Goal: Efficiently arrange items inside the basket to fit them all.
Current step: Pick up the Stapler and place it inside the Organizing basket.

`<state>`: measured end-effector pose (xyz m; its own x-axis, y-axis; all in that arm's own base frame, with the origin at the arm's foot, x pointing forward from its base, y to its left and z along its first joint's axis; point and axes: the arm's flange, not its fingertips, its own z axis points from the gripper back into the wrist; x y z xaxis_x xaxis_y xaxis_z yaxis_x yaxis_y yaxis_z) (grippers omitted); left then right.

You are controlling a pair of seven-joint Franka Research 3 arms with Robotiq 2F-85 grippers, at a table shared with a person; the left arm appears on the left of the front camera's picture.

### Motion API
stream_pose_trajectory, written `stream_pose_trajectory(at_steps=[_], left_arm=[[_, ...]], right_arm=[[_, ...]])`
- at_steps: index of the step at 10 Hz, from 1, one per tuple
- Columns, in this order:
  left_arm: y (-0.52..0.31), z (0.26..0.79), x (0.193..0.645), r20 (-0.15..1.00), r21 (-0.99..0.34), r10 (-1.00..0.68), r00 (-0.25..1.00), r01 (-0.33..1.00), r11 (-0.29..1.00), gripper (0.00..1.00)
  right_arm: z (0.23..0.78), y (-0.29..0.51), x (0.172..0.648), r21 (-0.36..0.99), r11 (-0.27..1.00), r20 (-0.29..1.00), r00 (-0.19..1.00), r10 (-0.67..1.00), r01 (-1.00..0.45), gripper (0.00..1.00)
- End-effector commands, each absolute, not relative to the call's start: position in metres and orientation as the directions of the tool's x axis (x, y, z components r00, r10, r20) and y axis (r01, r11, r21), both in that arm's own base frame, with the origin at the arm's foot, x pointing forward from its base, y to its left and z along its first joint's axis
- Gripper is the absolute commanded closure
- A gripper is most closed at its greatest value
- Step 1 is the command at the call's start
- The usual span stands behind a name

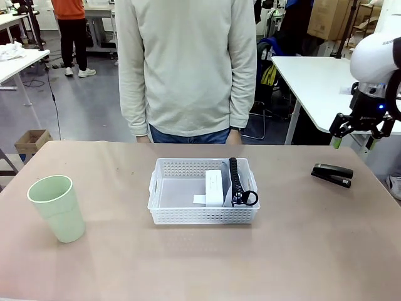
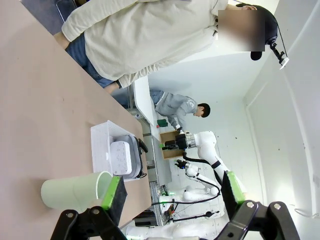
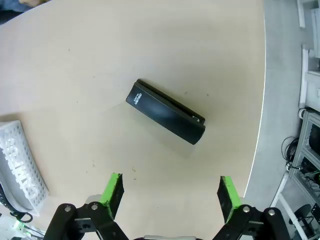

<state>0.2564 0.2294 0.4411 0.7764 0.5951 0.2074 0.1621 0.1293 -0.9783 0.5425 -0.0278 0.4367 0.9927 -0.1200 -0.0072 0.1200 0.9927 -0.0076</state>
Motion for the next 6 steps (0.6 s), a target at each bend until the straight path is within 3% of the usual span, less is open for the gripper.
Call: stream_pose_trajectory(at_steps=[1,4,5,6], left_arm=[[0.230,0.442,0.255,0.224,-0.975,0.587,0.778,0.182,0.131,0.00],[0.230,0.442,0.255,0.224,-0.975,0.587,0.778,0.182,0.131,0.00],[0.230,0.442,0.255,0.224,-0.975,0.587,0.778,0.182,0.131,0.00],[0.230,0.442,0.255,0.224,-0.975,0.587,0.778,0.182,0.131,0.00]], right_arm=[[0.443,-0.023,0.539,-0.026,0.988,-0.009,0.988,-0.151,0.151,0.00],[0.440,-0.025,0.541,-0.008,0.991,-0.007,0.991,-0.135,0.135,0.00],[0.434,-0.025,0.553,-0.026,0.996,0.097,0.992,0.085,-0.083,0.00],[0.422,-0.029,0.562,0.017,0.945,0.105,0.940,0.324,-0.328,0.00]])
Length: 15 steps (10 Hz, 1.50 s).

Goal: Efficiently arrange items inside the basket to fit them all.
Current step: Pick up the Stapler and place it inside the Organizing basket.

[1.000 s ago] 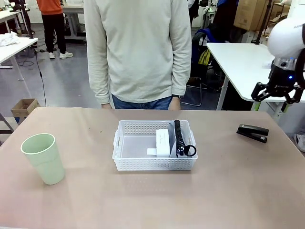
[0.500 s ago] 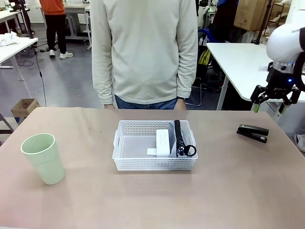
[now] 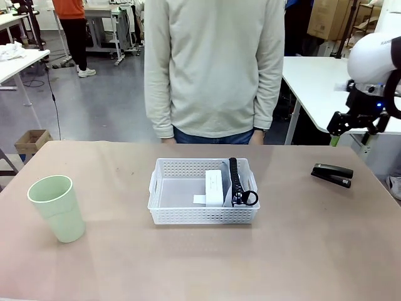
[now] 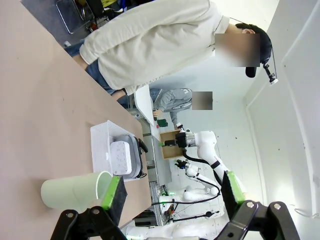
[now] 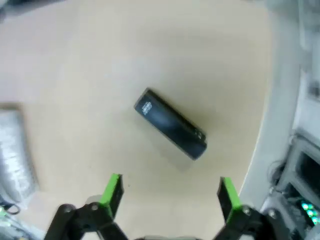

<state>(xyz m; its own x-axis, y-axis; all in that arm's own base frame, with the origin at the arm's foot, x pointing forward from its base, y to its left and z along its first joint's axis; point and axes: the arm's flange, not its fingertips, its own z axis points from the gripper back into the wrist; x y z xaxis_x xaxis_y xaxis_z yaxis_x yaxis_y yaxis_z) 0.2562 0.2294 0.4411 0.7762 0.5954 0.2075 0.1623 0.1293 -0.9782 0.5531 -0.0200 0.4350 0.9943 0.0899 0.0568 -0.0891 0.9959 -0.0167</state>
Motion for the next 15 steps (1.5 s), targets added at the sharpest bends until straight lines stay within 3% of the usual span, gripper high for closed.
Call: stream_pose_trajectory(at_steps=[1,3,6,7,8,10,13,15], left_arm=[[0.230,0.442,0.255,0.224,-0.975,0.587,0.778,0.182,0.131,0.00],[0.230,0.442,0.255,0.224,-0.975,0.587,0.778,0.182,0.131,0.00],[0.230,0.442,0.255,0.224,-0.975,0.587,0.778,0.182,0.131,0.00],[0.230,0.442,0.255,0.224,-0.975,0.587,0.778,0.182,0.131,0.00],[0.230,0.442,0.255,0.224,-0.975,0.587,0.778,0.182,0.131,0.00],[0.230,0.442,0.255,0.224,-0.975,0.587,0.778,0.182,0.131,0.00],[0.230,0.442,0.255,0.224,-0.975,0.587,0.778,0.182,0.131,0.00],[0.230,0.442,0.255,0.224,-0.975,0.587,0.778,0.182,0.131,0.00]], right_arm=[[0.413,-0.036,0.570,0.007,0.916,0.102,0.912,0.398,-0.401,0.00],[0.403,-0.036,0.571,-0.022,0.836,0.157,0.824,0.544,-0.548,0.00],[0.396,-0.040,0.568,-0.032,0.815,0.191,0.797,0.573,-0.578,0.00],[0.397,-0.041,0.570,-0.021,0.864,0.171,0.850,0.499,-0.503,0.00],[0.397,-0.033,0.575,-0.046,0.822,0.148,0.810,0.568,-0.568,0.00],[0.396,-0.037,0.575,-0.035,0.832,0.153,0.820,0.552,-0.553,0.00],[0.360,-0.035,0.588,-0.027,0.746,0.048,0.745,0.666,-0.665,0.00],[0.351,-0.038,0.585,-0.029,0.658,0.078,0.654,0.752,-0.753,0.00]])
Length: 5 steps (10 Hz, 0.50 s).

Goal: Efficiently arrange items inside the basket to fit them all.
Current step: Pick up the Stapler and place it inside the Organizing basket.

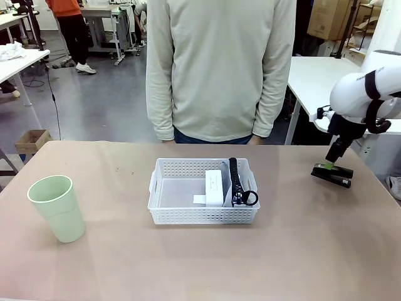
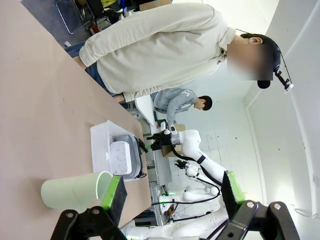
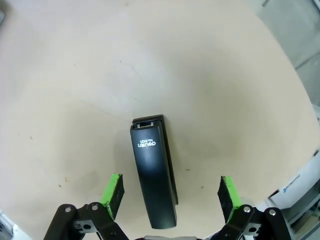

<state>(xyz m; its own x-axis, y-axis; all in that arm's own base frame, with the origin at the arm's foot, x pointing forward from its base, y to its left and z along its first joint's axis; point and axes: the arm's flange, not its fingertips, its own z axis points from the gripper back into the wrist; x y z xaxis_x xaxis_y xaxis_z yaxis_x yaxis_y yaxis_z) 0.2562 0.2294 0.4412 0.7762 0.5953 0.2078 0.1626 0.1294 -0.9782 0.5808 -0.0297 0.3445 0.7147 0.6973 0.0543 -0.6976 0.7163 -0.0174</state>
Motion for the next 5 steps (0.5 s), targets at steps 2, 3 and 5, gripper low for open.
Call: stream_pose_trajectory(at_steps=[2,3,5], left_arm=[[0.230,0.442,0.255,0.224,-0.975,0.587,0.778,0.182,0.131,0.00],[0.230,0.442,0.255,0.224,-0.975,0.587,0.778,0.182,0.131,0.00],[0.230,0.442,0.255,0.224,-0.975,0.587,0.778,0.182,0.131,0.00]], right_arm=[[0.342,-0.042,0.589,-0.009,0.659,0.067,0.657,0.751,-0.752,0.00],[0.336,-0.042,0.591,-0.006,0.650,0.059,0.649,0.758,-0.759,0.00],[0.330,-0.042,0.594,0.007,0.619,0.038,0.618,0.785,-0.786,0.00]])
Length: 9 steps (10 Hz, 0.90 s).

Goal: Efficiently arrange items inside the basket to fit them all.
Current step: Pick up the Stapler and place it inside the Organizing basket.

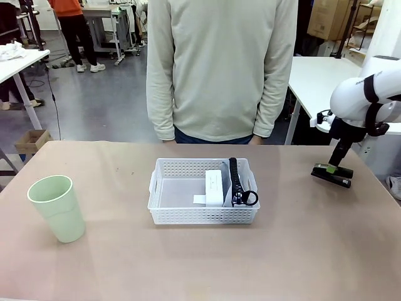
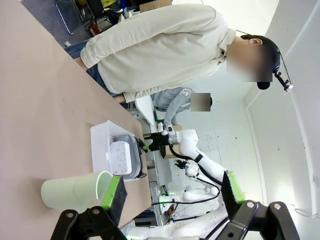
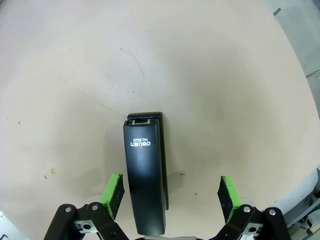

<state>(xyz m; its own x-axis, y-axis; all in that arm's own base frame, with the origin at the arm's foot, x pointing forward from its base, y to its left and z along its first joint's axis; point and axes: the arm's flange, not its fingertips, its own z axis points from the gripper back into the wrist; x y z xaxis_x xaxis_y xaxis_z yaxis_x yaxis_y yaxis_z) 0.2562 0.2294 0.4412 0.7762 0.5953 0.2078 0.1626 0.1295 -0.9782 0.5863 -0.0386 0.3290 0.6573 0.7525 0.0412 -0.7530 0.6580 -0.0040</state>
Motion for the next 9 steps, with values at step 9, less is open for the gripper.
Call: stream_pose_trajectory(at_steps=[9], left_arm=[[0.230,0.442,0.255,0.224,-0.975,0.587,0.778,0.182,0.131,0.00]], right_arm=[[0.296,-0.040,0.607,0.066,0.536,-0.095,0.529,0.843,-0.842,0.00]])
